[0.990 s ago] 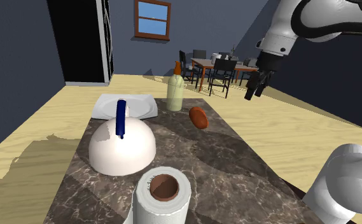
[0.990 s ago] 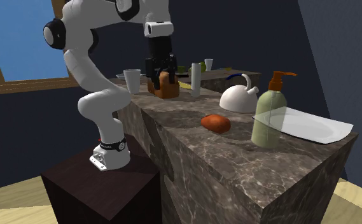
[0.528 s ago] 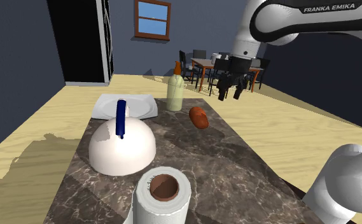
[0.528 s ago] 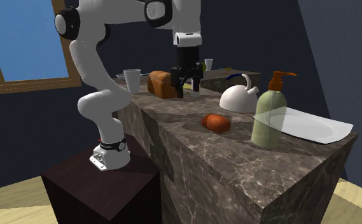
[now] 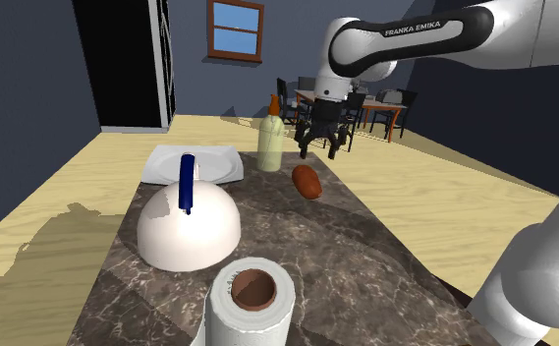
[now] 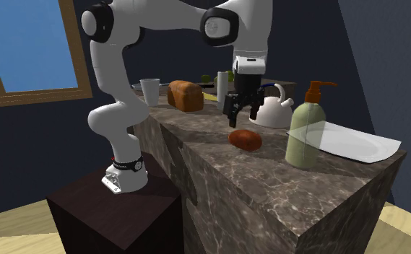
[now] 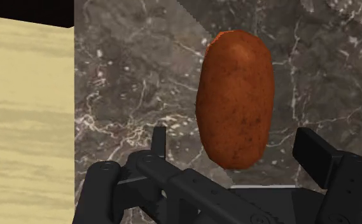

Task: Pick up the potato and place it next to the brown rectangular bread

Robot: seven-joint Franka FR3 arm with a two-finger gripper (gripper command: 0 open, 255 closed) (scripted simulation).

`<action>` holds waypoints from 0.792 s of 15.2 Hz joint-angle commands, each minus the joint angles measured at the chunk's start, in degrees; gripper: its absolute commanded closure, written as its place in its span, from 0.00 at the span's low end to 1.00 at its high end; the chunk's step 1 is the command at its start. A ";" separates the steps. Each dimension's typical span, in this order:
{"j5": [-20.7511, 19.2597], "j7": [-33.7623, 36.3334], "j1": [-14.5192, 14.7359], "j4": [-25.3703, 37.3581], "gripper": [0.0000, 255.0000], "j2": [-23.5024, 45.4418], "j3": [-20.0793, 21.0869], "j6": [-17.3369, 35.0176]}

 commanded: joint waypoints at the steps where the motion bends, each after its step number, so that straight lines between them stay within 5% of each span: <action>1: 0.21 3.62 -0.05 4.68 0.00 5.57 0.41 -0.07; 12: 0.45 4.25 0.32 0.29 0.00 7.13 0.69 5.67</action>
